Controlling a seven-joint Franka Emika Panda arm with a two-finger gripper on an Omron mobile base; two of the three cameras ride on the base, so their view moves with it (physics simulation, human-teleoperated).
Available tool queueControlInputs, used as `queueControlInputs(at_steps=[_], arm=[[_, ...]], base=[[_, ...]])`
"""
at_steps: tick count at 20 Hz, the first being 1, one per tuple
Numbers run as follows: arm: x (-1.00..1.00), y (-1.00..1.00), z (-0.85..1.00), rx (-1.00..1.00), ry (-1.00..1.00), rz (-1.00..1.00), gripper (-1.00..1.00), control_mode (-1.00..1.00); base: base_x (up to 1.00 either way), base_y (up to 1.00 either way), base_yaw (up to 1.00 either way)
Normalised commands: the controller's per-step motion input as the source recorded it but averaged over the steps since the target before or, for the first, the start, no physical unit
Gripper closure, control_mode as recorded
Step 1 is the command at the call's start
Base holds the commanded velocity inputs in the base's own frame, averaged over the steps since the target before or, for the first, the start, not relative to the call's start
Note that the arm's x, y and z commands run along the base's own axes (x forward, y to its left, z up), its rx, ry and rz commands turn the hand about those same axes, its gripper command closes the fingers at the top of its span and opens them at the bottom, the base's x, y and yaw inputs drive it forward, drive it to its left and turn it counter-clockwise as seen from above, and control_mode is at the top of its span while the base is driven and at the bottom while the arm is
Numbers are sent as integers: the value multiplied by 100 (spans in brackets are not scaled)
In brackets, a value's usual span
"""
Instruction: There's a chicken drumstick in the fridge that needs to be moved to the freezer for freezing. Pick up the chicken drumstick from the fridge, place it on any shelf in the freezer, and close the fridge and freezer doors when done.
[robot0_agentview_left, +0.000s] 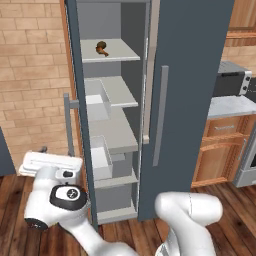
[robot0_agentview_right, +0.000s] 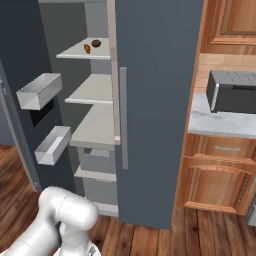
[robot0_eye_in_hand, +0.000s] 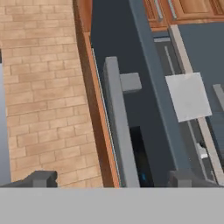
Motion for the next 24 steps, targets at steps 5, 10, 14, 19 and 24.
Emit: queueControlInputs(at_steps=[5, 10, 14, 19, 24], arm=[[9, 34, -37, 5, -2, -31, -100, -100], [15, 43, -18, 0, 0, -39, -100, -100], [42, -1, -9, 0, 0, -20, -100, -100], [43, -19, -18, 0, 1, -6, -100, -100], [31, -28, -35, 0, 4, 0, -100, -100]], base=[[0, 0, 0], [0, 0, 0], [0, 0, 0], [0, 0, 0], [0, 0, 0]])
